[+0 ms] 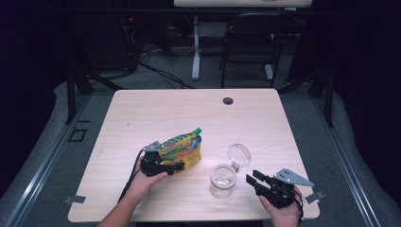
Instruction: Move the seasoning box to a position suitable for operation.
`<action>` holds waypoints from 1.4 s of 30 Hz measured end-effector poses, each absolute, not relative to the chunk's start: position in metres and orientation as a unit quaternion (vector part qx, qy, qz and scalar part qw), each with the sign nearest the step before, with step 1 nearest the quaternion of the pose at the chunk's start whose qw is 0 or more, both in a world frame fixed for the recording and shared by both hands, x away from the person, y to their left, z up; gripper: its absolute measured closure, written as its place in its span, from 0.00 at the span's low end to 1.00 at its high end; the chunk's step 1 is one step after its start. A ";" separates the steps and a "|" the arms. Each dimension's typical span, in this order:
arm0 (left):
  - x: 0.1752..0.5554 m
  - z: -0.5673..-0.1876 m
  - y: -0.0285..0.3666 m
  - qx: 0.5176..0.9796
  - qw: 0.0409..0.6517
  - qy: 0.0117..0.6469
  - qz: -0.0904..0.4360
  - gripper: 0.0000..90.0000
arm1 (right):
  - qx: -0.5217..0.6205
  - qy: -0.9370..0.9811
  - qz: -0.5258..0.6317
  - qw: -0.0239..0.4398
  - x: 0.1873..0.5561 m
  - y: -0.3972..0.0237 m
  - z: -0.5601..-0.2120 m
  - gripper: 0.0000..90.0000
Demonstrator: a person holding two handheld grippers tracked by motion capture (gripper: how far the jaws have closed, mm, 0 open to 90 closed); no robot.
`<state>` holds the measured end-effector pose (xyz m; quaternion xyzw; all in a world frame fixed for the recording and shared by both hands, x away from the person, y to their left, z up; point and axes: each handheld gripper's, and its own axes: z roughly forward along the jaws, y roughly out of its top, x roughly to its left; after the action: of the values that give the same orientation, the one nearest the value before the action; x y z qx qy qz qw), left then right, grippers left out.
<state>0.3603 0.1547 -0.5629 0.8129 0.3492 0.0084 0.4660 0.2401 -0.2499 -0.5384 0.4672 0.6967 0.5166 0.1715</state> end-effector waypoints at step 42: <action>0.362 -0.574 0.141 0.795 0.498 0.346 0.019 0.61 | 0.477 0.692 0.512 0.179 0.233 -0.257 -0.539 0.68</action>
<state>0.3617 0.1408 -0.5744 0.7949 0.3463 0.0194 0.4979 0.2333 -0.2568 -0.5391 0.4767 0.6917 0.5119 0.1795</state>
